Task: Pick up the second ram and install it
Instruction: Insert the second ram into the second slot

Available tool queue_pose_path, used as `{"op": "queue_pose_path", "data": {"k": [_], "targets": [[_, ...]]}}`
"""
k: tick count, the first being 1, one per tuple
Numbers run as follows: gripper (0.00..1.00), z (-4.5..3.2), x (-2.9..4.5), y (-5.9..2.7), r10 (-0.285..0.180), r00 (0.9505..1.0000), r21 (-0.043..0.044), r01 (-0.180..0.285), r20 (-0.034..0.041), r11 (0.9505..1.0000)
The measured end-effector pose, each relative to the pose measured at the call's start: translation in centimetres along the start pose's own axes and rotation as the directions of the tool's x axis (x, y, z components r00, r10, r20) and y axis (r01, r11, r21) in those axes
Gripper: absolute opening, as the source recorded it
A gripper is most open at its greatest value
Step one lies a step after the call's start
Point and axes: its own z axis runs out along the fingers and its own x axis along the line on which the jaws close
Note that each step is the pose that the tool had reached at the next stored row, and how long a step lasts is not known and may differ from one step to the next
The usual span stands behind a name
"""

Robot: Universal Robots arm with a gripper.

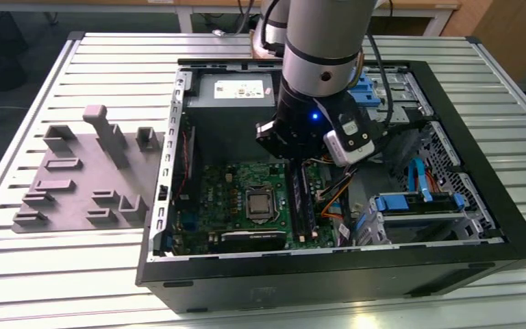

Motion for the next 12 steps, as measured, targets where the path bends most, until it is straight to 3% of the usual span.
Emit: {"op": "queue_pose_path", "data": {"k": [7, 12], "targets": [[0.14, 1.07, -0.02, -0.16, -0.016, 0.9999, 0.0002, 0.016, -0.0026, 0.9999], [0.14, 1.37, -0.06, -0.23, -0.024, 0.9997, 0.0005, 0.024, -0.0031, 0.9997]]}}
